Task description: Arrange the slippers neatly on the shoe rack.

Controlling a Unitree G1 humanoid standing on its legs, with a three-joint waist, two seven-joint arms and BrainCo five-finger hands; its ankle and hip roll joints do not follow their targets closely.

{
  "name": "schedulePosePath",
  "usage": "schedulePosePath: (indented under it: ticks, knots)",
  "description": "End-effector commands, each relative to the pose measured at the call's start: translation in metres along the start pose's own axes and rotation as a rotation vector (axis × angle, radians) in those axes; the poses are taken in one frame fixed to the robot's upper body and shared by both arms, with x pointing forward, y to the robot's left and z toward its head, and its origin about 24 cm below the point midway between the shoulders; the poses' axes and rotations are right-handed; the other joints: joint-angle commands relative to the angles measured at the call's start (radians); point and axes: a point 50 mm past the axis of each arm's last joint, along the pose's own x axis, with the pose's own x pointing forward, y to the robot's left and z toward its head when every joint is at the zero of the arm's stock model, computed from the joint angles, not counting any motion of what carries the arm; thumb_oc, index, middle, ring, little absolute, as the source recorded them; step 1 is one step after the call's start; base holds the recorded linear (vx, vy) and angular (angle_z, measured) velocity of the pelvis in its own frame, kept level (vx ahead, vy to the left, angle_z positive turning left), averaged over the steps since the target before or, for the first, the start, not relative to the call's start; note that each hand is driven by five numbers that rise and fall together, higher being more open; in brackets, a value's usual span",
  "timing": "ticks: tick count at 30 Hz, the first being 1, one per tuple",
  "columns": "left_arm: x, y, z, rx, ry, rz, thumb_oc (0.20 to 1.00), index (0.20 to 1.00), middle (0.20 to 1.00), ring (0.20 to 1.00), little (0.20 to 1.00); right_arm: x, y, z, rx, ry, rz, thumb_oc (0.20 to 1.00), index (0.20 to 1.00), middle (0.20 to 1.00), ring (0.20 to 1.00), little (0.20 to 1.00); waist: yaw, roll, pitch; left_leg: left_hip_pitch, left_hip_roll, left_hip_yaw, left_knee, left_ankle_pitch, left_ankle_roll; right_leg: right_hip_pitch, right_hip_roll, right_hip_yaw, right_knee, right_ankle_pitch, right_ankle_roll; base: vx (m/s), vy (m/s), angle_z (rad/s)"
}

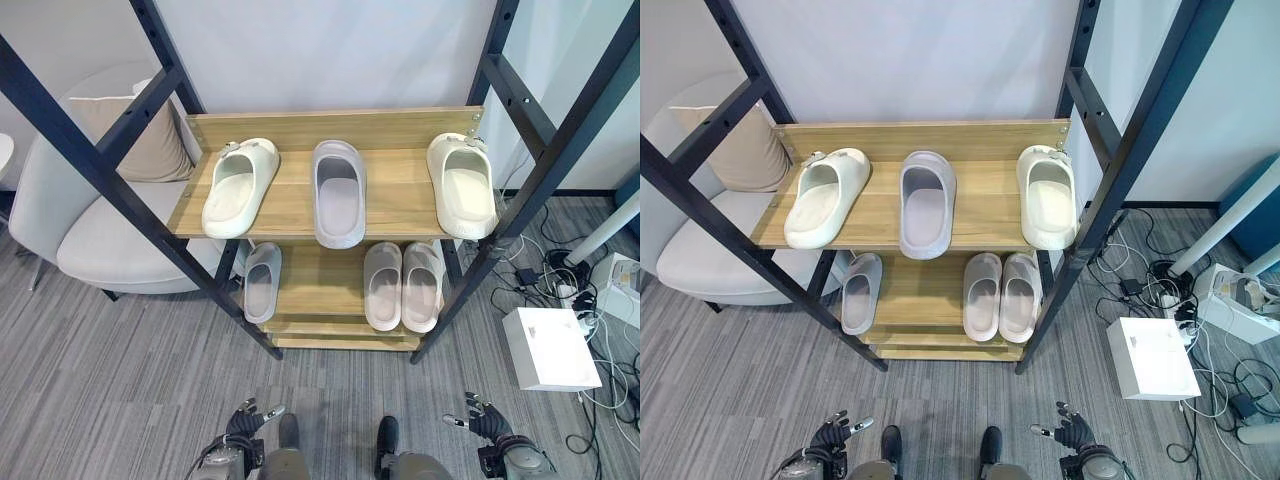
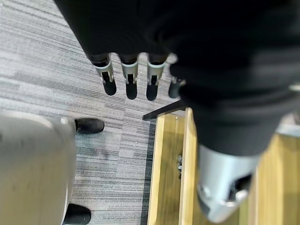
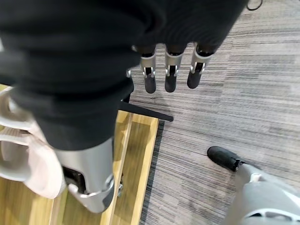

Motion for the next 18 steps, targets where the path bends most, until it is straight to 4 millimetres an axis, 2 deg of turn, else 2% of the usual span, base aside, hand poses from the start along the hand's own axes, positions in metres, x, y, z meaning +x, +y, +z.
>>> schedulePosePath:
  ticks: [1,2,4,6,7,8,9,10,11,13,14,16,17,18]
  knots:
    - [0.003,0.009,0.019,0.035,-0.073,0.018,1.0,1.0,1.0,1.0,1.0,0.003,0.011,0.016,-0.084,-0.074,0.047,1.0,1.0,1.0,1.0,1.0,0.011,-0.052,-0.019,0.063,-0.031,0.01,-0.043,0.02,0.009,0.043,-0.077,0.039,0.078,-0.134,0.108,0.12,0.087,-0.03]
    - [0.003,0.009,0.019,0.035,-0.073,0.018,1.0,1.0,1.0,1.0,1.0,0.003,0.011,0.016,-0.084,-0.074,0.047,1.0,1.0,1.0,1.0,1.0,0.011,-0.052,-0.019,0.064,-0.031,0.01,-0.043,0.02,0.009,0.043,-0.077,0.039,0.078,-0.134,0.108,0.11,0.109,0.04]
    - [0.003,0.011,0.022,0.055,-0.077,0.02,1.0,1.0,1.0,1.0,1.0,-0.001,0.021,0.047,-0.227,-0.221,0.112,1.0,1.0,1.0,1.0,1.0,0.016,-0.063,-0.025,0.08,-0.038,0.01,-0.055,0.008,0.014,0.048,-0.082,0.042,0.075,-0.131,0.118,0.07,0.089,0.09]
    - [0.003,0.014,0.022,0.063,-0.078,0.027,1.0,1.0,1.0,1.0,1.0,-0.011,0.025,0.068,-0.299,-0.343,0.158,1.0,1.0,1.0,1.0,1.0,0.014,-0.073,-0.029,0.089,-0.041,0.016,-0.06,-0.001,0.019,0.049,-0.085,0.048,0.069,-0.125,0.124,0.04,0.048,0.05]
    - [0.003,0.014,0.022,0.063,-0.078,0.027,1.0,1.0,1.0,1.0,1.0,-0.011,0.025,0.068,-0.299,-0.343,0.158,1.0,1.0,1.0,1.0,1.0,0.014,-0.073,-0.028,0.089,-0.041,0.016,-0.06,-0.001,0.019,0.049,-0.085,0.048,0.069,-0.125,0.124,0.04,0.07,0.03]
    - [0.003,0.017,0.021,0.059,-0.076,0.039,1.0,1.0,1.0,1.0,1.0,-0.03,0.026,0.091,-0.363,-0.489,0.209,1.0,1.0,1.0,1.0,1.0,0.008,-0.083,-0.032,0.098,-0.045,0.022,-0.062,-0.011,0.021,0.049,-0.087,0.055,0.062,-0.118,0.132,0.03,0.055,0.02]
    - [0.003,0.017,0.021,0.059,-0.075,0.038,1.0,1.0,1.0,1.0,1.0,-0.031,0.025,0.091,-0.364,-0.487,0.209,1.0,1.0,1.0,1.0,1.0,0.008,-0.082,-0.032,0.098,-0.045,0.023,-0.062,-0.011,0.021,0.05,-0.087,0.056,0.062,-0.118,0.133,0.04,0.078,0.01]
    - [0.003,0.021,0.021,0.056,-0.073,0.05,1.0,1.0,1.0,1.0,1.0,-0.05,0.02,0.103,-0.429,-0.585,0.235,1.0,1.0,1.0,1.0,1.0,0.001,-0.091,-0.034,0.104,-0.046,0.029,-0.062,-0.02,0.024,0.05,-0.088,0.061,0.058,-0.114,0.139,0.02,0.024,-0.05]
    - [0.003,0.02,0.02,0.056,-0.072,0.049,1.0,1.0,1.0,1.0,1.0,-0.051,0.019,0.103,-0.43,-0.583,0.235,1.0,1.0,1.0,1.0,1.0,0.002,-0.09,-0.035,0.105,-0.046,0.03,-0.062,-0.02,0.024,0.05,-0.088,0.061,0.058,-0.114,0.139,0.03,0.048,-0.11]
    - [0.003,0.021,0.014,0.057,-0.045,0.055,1.0,1.0,1.0,1.0,1.0,-0.078,0.012,0.121,-0.459,-0.713,0.27,1.0,1.0,1.0,1.0,1.0,-0.007,-0.095,-0.043,0.111,-0.047,0.038,-0.062,-0.027,0.025,0.049,-0.088,0.069,0.054,-0.11,0.145,0.04,0.056,-0.15]
    - [0.002,0.022,0.01,0.064,-0.03,0.05,1.0,1.0,1.0,1.0,1.0,-0.101,0.007,0.134,-0.508,-0.801,0.312,1.0,1.0,1.0,1.0,1.0,-0.017,-0.099,-0.051,0.115,-0.047,0.043,-0.062,-0.032,0.025,0.051,-0.088,0.072,0.051,-0.11,0.149,0.05,0.06,-0.1]
    - [0.001,0.021,0.002,0.079,-0.005,0.046,1.0,1.0,1.0,1.0,1.0,-0.126,0.007,0.149,-0.532,-0.904,0.376,1.0,1.0,1.0,1.0,1.0,-0.022,-0.1,-0.061,0.12,-0.046,0.045,-0.062,-0.036,0.024,0.052,-0.088,0.073,0.049,-0.109,0.151,0.03,0.044,-0.05]
    - [0.001,0.02,0.002,0.079,-0.005,0.045,1.0,1.0,1.0,1.0,1.0,-0.127,0.007,0.149,-0.532,-0.903,0.376,1.0,1.0,1.0,1.0,1.0,-0.022,-0.1,-0.061,0.12,-0.046,0.045,-0.062,-0.036,0.024,0.052,-0.088,0.073,0.049,-0.109,0.151,0.02,0.037,-0.04]
    - [0.001,0.019,0.002,0.094,-0.005,0.033,1.0,1.0,1.0,1.0,1.0,-0.149,0.008,0.163,-0.606,-0.993,0.444,1.0,1.0,1.0,1.0,1.0,-0.026,-0.105,-0.071,0.123,-0.046,0.047,-0.062,-0.039,0.022,0.054,-0.088,0.077,0.046,-0.108,0.153,0.02,0.028,-0.07]
